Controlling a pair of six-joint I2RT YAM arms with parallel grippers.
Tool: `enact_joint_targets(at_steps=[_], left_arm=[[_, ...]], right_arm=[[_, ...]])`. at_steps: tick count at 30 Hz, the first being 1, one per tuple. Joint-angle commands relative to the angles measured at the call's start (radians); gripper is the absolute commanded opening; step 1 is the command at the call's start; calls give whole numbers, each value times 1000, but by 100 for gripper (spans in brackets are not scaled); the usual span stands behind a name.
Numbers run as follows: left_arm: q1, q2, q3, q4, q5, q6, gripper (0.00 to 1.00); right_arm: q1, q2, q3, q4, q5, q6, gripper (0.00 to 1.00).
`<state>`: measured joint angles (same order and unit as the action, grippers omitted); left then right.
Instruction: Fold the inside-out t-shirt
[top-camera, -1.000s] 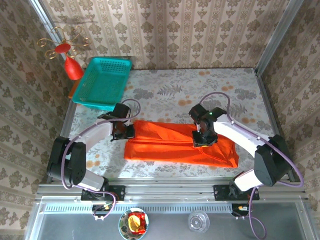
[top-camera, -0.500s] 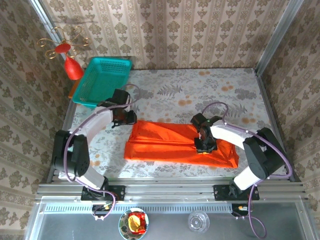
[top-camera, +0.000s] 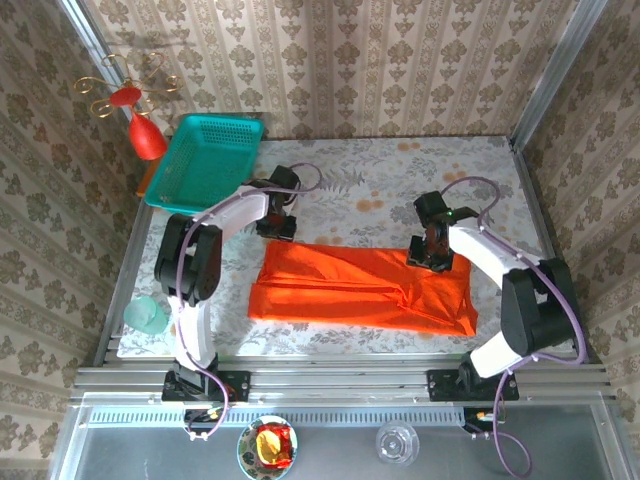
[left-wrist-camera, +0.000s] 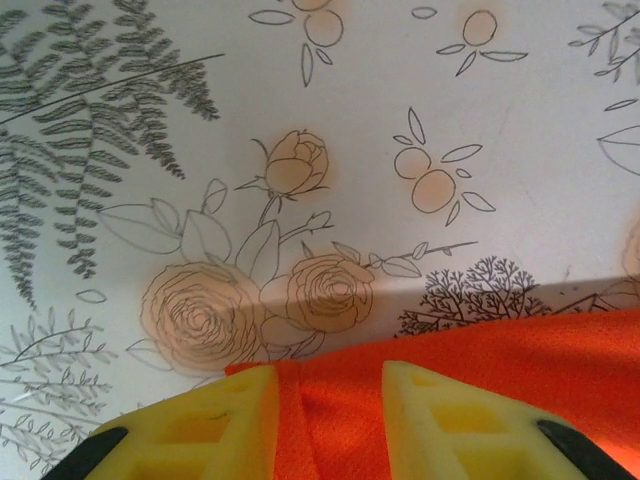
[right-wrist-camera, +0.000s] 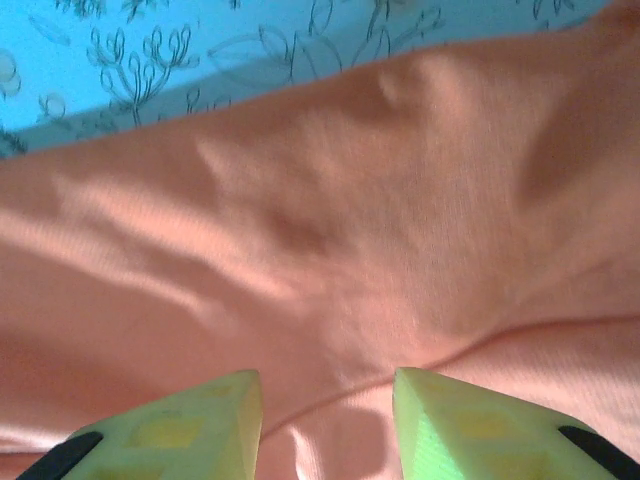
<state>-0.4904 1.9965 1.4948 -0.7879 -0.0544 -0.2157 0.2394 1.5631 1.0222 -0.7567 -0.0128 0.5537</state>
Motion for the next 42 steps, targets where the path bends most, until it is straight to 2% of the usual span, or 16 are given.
enact_joint_targets(at_steps=[1, 5, 12, 22, 28, 31, 35, 36, 40, 42], left_arm=[[-8, 37, 53, -94, -62, 33, 33], [-19, 71, 93, -135, -114, 45, 34], [-16, 116, 127, -181, -94, 51, 35], [-14, 112, 123, -191, -129, 65, 22], [-7, 78, 106, -178, -136, 68, 8], [2, 43, 95, -160, -130, 58, 5], [27, -34, 35, -90, -59, 20, 2], [67, -65, 7, -61, -19, 1, 2], [165, -182, -135, 114, 234, -93, 2], [200, -214, -185, 177, 325, -135, 3]], right_arm=[[0, 75, 58, 38, -45, 2, 41], [0, 168, 95, 53, -66, 1, 42], [-25, 260, 116, 74, -55, -3, 43], [-69, 289, 114, 74, -24, -20, 44], [-79, 289, 109, 74, -26, -21, 43], [-80, 289, 109, 74, -24, -21, 43], [-80, 289, 109, 74, -24, -21, 43], [-81, 288, 109, 74, -25, -21, 43], [-81, 289, 110, 73, -26, -23, 43], [-80, 289, 109, 72, -26, -24, 43]])
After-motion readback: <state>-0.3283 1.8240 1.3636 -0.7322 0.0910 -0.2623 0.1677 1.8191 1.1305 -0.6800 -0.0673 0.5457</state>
